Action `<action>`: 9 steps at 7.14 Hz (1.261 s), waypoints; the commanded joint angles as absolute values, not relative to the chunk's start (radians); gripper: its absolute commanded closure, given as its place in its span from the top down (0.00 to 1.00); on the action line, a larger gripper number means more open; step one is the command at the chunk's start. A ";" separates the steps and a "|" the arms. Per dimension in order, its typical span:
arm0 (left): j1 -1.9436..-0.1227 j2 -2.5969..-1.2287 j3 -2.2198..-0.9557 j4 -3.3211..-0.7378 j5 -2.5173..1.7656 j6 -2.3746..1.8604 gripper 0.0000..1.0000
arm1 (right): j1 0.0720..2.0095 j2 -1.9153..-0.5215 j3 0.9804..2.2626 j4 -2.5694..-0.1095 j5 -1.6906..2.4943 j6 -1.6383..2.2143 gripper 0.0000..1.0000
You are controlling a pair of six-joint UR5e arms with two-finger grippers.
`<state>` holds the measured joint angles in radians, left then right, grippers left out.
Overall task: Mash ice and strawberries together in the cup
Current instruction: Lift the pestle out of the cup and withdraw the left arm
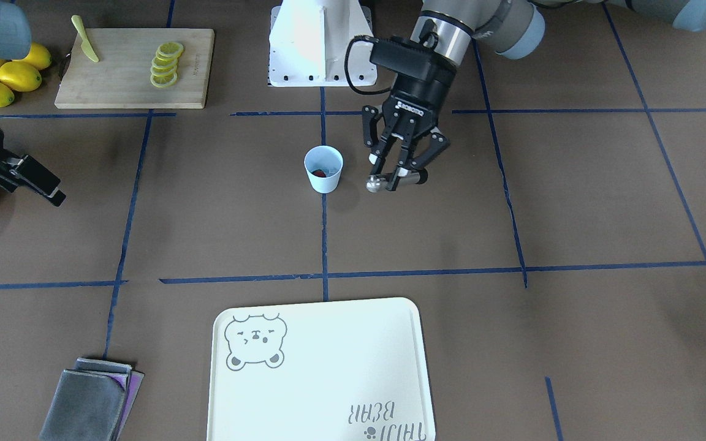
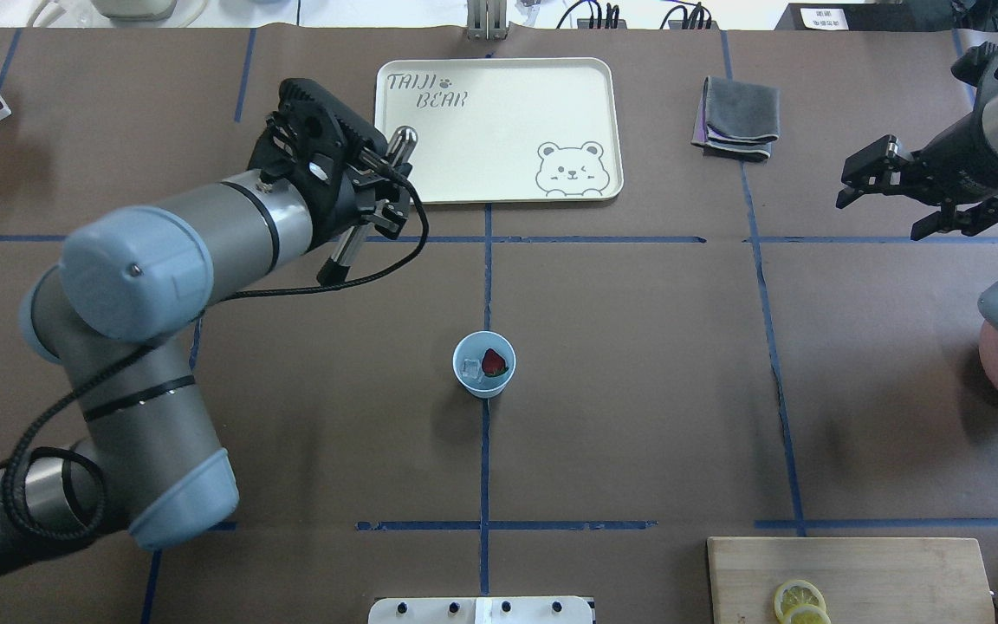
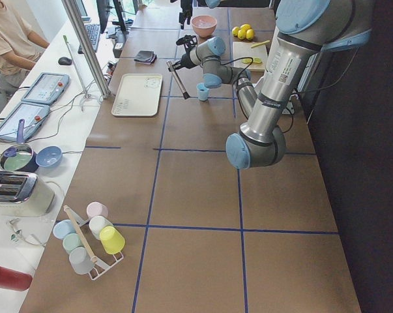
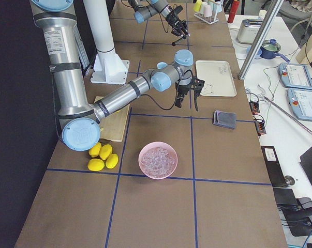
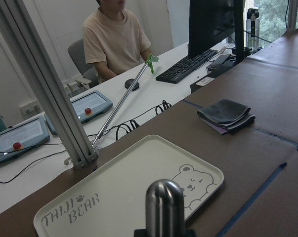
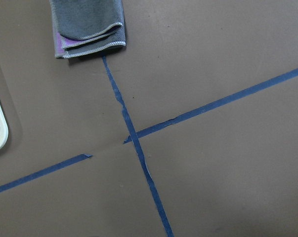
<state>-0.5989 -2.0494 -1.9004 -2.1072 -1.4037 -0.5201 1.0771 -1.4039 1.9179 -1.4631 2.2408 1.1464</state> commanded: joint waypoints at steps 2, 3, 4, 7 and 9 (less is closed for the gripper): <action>-0.823 -1.782 -1.901 -2.079 -1.778 -0.574 0.00 | 1.078 -1.410 1.822 -1.319 2.237 1.146 1.00; -0.895 -1.690 -1.905 -2.059 -1.857 -0.574 0.00 | 1.078 -1.408 1.822 -1.319 2.237 1.147 1.00; -0.935 -1.615 -1.896 -1.999 -1.917 -0.574 0.00 | 1.078 -1.408 1.824 -1.318 2.237 1.147 1.00; -0.979 -1.608 -1.774 -1.821 -1.956 -0.618 0.00 | 1.081 -1.407 1.832 -1.318 2.237 1.149 1.00; -0.980 -1.623 -1.651 -1.838 -1.956 -0.689 0.00 | 1.081 -1.408 1.836 -1.318 2.237 1.150 1.00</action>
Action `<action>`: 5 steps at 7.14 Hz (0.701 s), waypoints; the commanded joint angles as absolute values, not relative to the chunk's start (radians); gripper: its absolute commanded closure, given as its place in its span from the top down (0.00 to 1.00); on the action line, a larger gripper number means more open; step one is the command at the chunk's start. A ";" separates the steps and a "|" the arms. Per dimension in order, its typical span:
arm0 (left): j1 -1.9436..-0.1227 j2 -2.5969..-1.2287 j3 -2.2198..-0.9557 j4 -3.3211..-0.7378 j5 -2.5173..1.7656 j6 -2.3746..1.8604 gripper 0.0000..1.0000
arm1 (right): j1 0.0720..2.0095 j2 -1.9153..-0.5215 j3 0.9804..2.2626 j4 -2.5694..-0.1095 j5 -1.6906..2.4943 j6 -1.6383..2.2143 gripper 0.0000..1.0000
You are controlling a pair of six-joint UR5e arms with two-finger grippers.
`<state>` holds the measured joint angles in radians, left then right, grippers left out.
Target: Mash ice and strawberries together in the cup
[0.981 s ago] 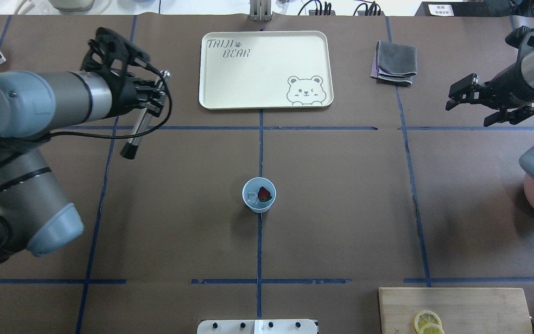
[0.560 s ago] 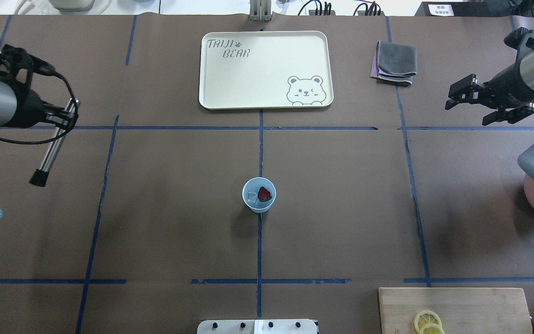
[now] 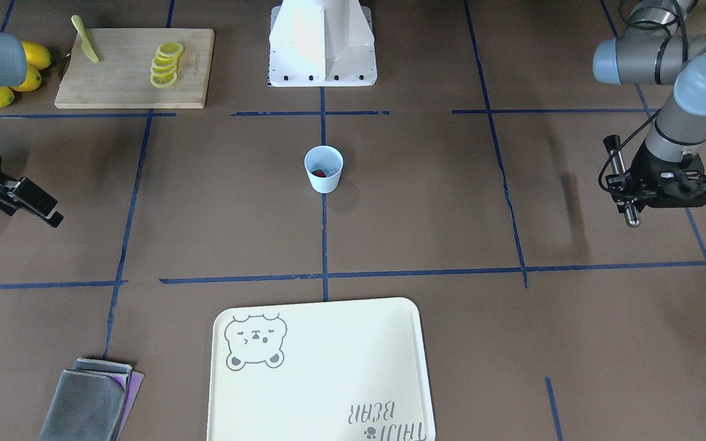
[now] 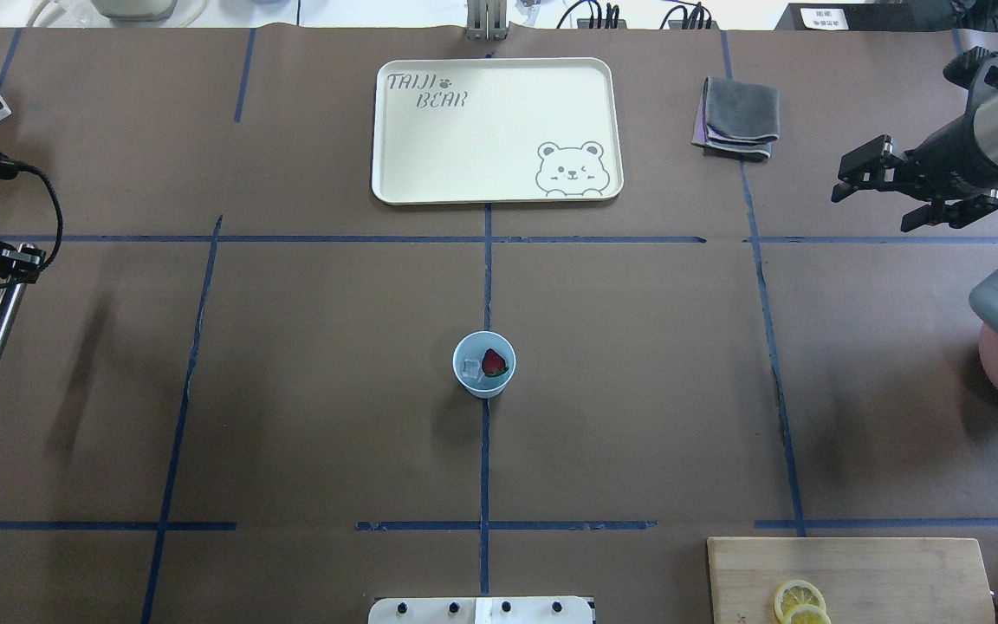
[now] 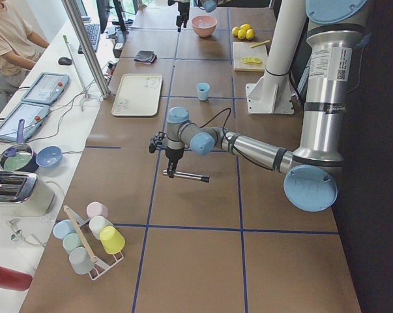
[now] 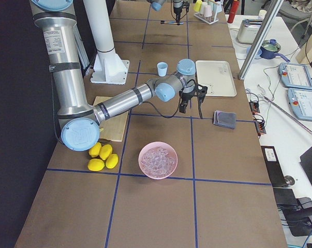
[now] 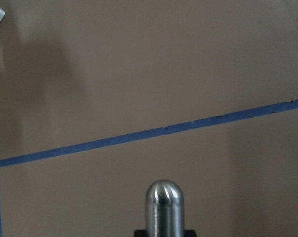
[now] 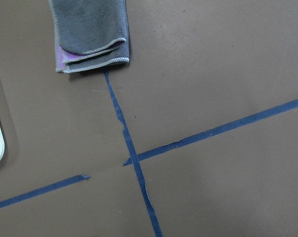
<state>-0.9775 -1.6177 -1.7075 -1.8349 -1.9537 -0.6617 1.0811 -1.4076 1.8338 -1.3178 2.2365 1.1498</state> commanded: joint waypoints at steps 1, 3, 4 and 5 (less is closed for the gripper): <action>-0.985 -1.612 -1.640 -1.839 -1.953 -0.657 0.00 | 1.083 -1.408 1.839 -1.318 2.237 1.155 1.00; -0.986 -1.609 -1.573 -1.862 -1.953 -0.632 0.00 | 1.083 -1.408 1.842 -1.318 2.237 1.157 1.00; -0.995 -1.609 -1.545 -1.908 -1.951 -0.596 0.00 | 1.083 -1.410 1.844 -1.318 2.237 1.158 1.00; -1.003 -1.609 -1.542 -1.913 -1.951 -0.597 0.00 | 1.083 -1.411 1.844 -1.318 2.237 1.160 1.00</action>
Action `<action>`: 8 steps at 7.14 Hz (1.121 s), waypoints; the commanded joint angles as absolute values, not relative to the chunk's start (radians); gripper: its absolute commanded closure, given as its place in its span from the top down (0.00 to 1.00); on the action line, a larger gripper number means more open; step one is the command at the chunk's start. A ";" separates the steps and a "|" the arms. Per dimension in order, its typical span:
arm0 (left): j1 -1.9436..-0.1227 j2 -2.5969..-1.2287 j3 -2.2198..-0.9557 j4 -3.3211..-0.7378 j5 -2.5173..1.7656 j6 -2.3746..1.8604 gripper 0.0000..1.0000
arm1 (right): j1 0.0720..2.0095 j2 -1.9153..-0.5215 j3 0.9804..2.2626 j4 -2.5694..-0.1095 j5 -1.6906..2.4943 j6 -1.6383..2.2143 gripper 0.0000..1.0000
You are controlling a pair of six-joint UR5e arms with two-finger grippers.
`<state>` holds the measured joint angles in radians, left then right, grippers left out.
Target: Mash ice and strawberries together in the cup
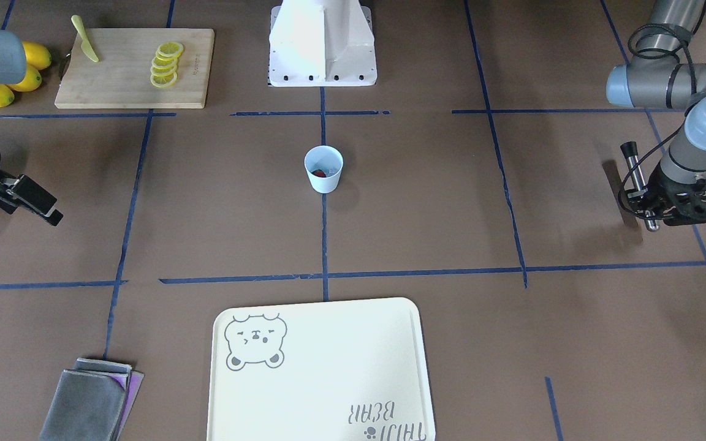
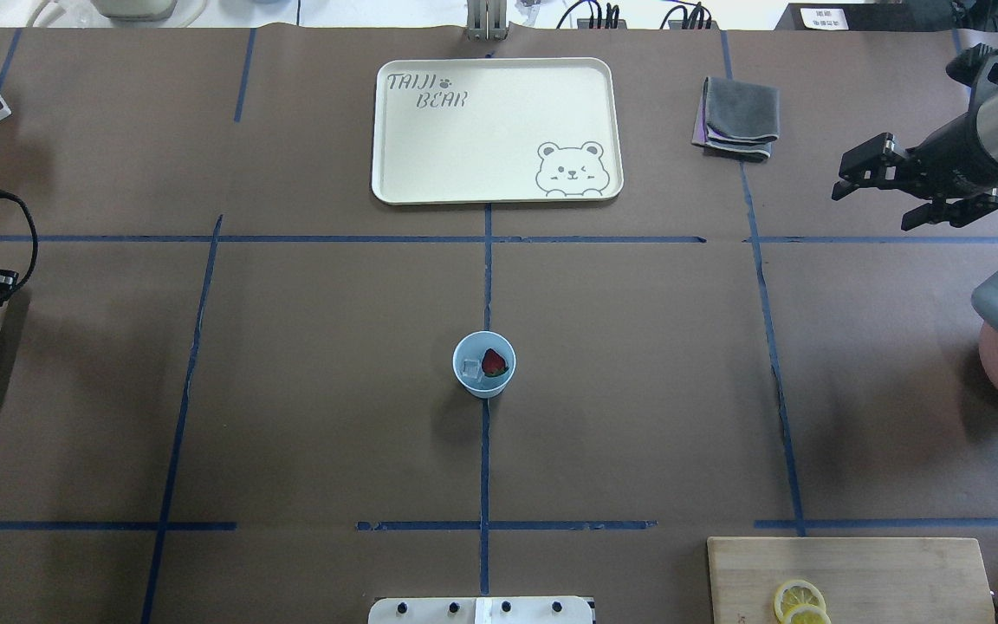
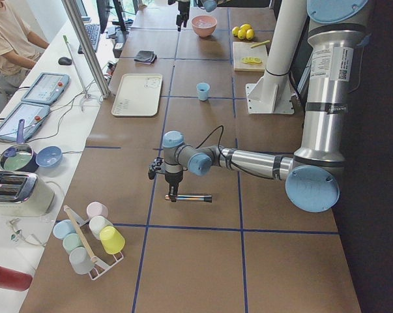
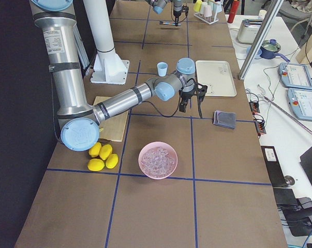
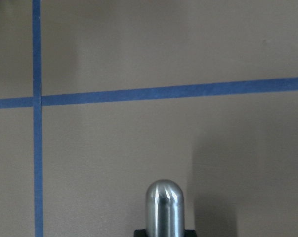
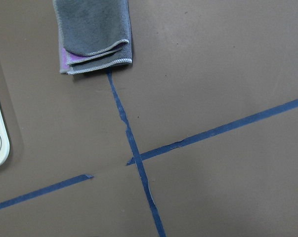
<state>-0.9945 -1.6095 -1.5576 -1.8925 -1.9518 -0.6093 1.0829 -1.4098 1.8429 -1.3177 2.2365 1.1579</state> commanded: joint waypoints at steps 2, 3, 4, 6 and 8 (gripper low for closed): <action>-1.026 -1.608 -1.528 -1.913 -1.951 -0.594 0.00 | 1.083 -1.410 1.842 -1.318 2.237 1.160 1.00; -1.029 -1.606 -1.525 -1.913 -1.951 -0.598 0.00 | 1.083 -1.410 1.844 -1.318 2.237 1.160 1.00; -1.032 -1.605 -1.516 -1.914 -1.951 -0.594 0.00 | 1.083 -1.410 1.844 -1.318 2.237 1.160 1.00; -1.029 -1.592 -1.508 -1.914 -1.953 -0.595 0.00 | 1.083 -1.410 1.844 -1.318 2.237 1.161 1.00; -1.028 -1.591 -1.506 -1.916 -1.953 -0.595 0.04 | 1.083 -1.410 1.844 -1.318 2.237 1.161 1.00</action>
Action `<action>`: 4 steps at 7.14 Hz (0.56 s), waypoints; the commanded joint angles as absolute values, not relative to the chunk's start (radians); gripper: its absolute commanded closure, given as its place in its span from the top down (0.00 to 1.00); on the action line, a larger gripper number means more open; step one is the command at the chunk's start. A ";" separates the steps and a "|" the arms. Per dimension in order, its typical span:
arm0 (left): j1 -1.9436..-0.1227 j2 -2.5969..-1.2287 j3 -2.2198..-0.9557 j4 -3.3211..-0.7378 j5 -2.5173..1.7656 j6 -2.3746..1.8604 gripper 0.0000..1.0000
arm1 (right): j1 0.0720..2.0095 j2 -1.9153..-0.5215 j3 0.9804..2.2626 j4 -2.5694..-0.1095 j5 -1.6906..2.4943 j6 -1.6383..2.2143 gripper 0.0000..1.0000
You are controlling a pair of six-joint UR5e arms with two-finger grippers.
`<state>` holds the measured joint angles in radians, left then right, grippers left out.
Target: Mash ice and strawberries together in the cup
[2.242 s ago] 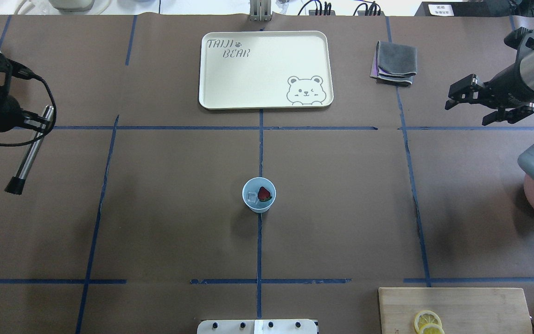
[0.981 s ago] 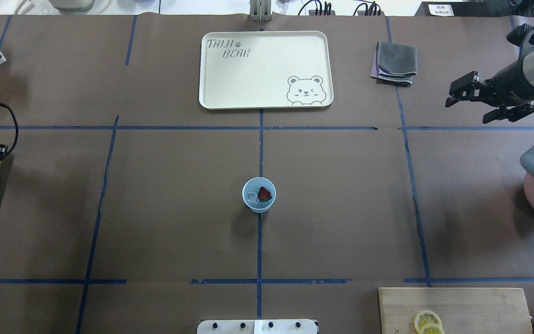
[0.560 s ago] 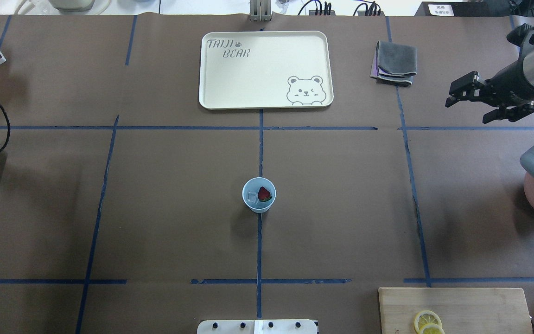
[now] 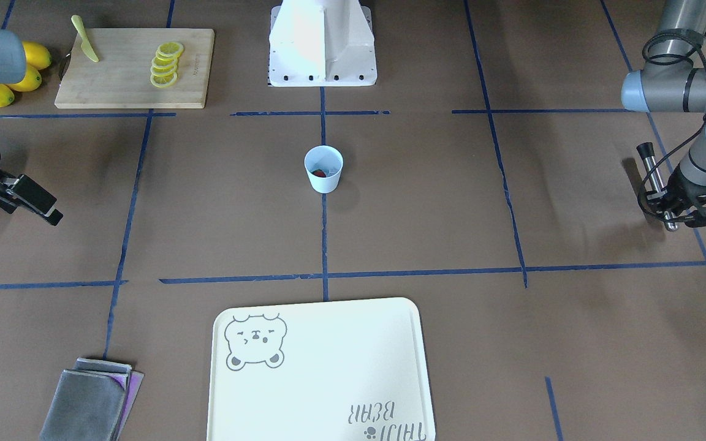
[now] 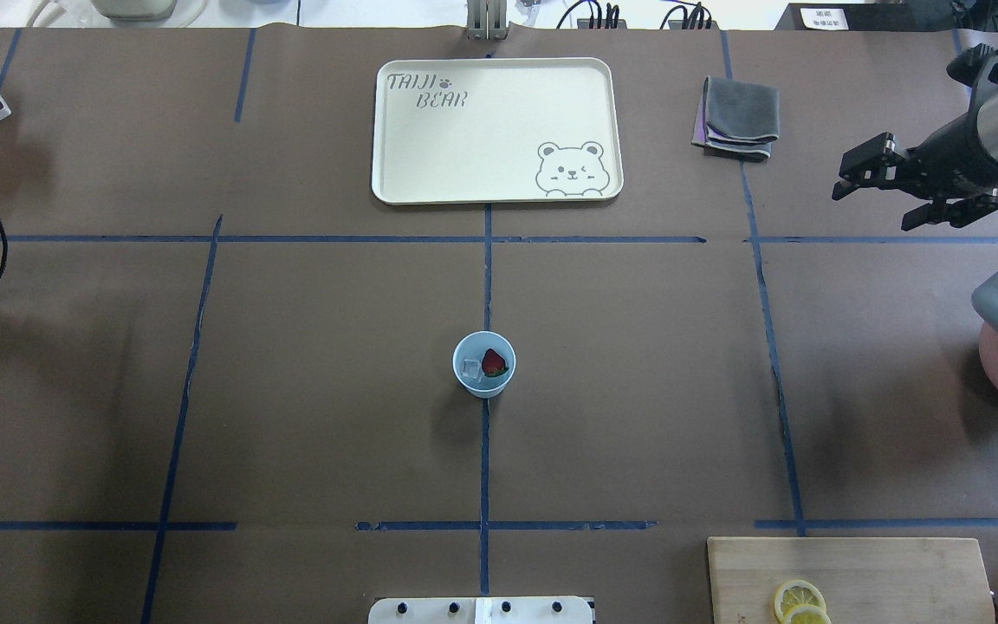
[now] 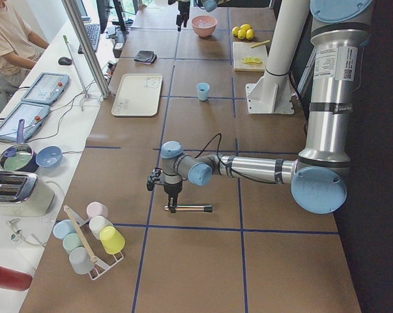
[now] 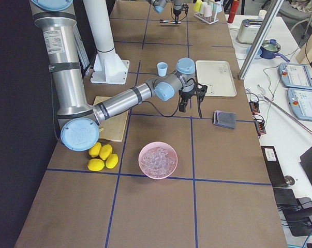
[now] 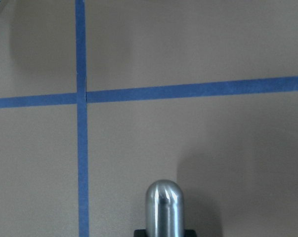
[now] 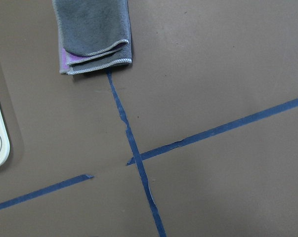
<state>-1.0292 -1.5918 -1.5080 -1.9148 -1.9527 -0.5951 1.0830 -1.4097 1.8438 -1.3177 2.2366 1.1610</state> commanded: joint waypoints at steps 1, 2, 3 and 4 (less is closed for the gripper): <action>-1.025 -1.592 -1.494 -1.916 -1.953 -0.595 0.05 | 1.083 -1.410 1.844 -1.318 2.237 1.161 1.00; -1.023 -1.594 -1.490 -1.917 -1.954 -0.595 0.06 | 1.083 -1.410 1.844 -1.318 2.237 1.161 1.00; -1.023 -1.594 -1.488 -1.917 -1.954 -0.595 0.08 | 1.083 -1.408 1.845 -1.318 2.237 1.161 1.00; -1.023 -1.594 -1.488 -1.917 -1.954 -0.595 0.14 | 1.083 -1.408 1.845 -1.318 2.237 1.161 1.00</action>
<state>-1.0237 -1.5935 -1.4894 -1.9173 -1.9541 -0.5952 1.0830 -1.4087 1.8448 -1.3177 2.2366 1.1612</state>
